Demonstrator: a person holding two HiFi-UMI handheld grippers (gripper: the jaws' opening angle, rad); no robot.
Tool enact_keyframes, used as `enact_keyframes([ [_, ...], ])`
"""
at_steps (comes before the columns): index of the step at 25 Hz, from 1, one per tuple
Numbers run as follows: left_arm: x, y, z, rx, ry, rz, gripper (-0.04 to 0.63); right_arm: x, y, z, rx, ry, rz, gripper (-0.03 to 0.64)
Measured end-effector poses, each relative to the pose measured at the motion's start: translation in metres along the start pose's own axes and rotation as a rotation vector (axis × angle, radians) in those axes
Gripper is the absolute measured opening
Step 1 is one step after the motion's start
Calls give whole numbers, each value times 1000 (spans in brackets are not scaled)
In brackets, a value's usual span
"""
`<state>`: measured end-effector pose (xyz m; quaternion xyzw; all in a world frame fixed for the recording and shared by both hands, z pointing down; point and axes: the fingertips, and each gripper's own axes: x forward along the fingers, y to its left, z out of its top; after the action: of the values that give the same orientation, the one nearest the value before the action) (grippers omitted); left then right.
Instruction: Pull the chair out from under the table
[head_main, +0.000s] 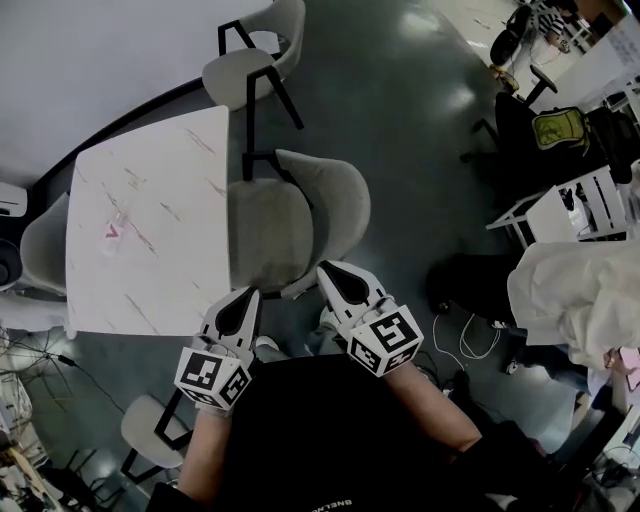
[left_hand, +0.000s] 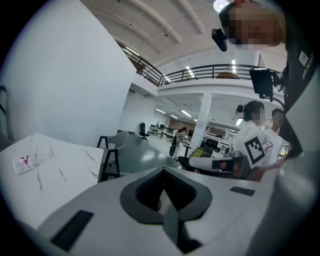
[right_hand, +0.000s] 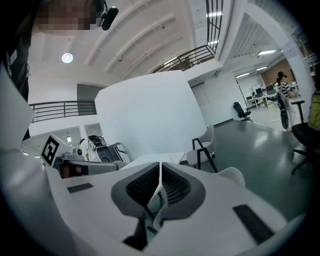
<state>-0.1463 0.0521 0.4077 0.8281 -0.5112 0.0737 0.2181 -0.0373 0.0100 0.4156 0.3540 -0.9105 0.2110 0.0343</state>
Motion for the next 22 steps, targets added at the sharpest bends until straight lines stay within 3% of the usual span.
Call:
enact_keyframes([
  [7, 18, 1, -2, -11, 43, 87, 5, -1, -53, -26, 32, 75, -73, 6],
  [15, 29, 11, -14, -29, 101, 113, 5, 8, -131, -64, 108, 165, -284, 14],
  [22, 37, 20, -21, -26, 154, 79, 6, 19, -190, -93, 194, 209, -475, 126],
])
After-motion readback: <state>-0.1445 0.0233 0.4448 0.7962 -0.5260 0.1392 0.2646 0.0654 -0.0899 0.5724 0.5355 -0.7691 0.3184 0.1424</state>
